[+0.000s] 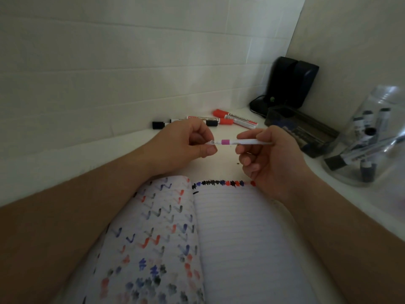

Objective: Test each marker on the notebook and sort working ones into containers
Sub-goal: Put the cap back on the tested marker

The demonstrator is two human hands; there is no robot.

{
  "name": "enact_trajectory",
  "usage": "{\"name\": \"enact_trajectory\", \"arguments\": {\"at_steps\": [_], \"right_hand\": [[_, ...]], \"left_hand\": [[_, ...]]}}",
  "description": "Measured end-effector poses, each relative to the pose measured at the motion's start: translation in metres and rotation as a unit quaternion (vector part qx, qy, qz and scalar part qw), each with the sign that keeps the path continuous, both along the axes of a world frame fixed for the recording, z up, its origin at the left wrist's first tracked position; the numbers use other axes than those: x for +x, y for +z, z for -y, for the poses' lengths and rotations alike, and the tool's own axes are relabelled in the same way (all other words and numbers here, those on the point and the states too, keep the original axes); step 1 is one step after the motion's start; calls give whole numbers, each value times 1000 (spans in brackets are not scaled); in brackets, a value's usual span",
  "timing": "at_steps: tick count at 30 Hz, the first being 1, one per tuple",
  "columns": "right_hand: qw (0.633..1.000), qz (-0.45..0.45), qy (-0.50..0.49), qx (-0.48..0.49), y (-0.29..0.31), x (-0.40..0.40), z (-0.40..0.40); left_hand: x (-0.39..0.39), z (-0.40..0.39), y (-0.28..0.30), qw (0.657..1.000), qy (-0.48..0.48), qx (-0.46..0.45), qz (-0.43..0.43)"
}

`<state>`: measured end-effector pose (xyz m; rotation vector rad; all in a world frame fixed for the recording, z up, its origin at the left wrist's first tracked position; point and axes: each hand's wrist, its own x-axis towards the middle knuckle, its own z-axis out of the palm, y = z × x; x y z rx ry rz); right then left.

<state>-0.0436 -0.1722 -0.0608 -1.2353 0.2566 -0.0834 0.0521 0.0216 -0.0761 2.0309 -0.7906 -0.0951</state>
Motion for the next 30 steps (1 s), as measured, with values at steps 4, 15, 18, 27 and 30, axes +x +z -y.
{"name": "enact_trajectory", "arguments": {"at_steps": [4,15,18,27,30], "right_hand": [[999,-12,-8,-52,-1,1,-2],[998,51,-7,-27,-2,1,-5],[993,55,-35,-98,-3,0,-7],[996,3,23,86,15,-2,-16],[973,-28,64,220,24,-16,-13]], "left_hand": [[3,-1,-4,998,20,14,61],[3,6,10,988,6,-119,-102],[4,9,10,986,8,-77,-147],[-16,7,49,992,43,83,81],[-43,6,80,951,50,193,235]]}}
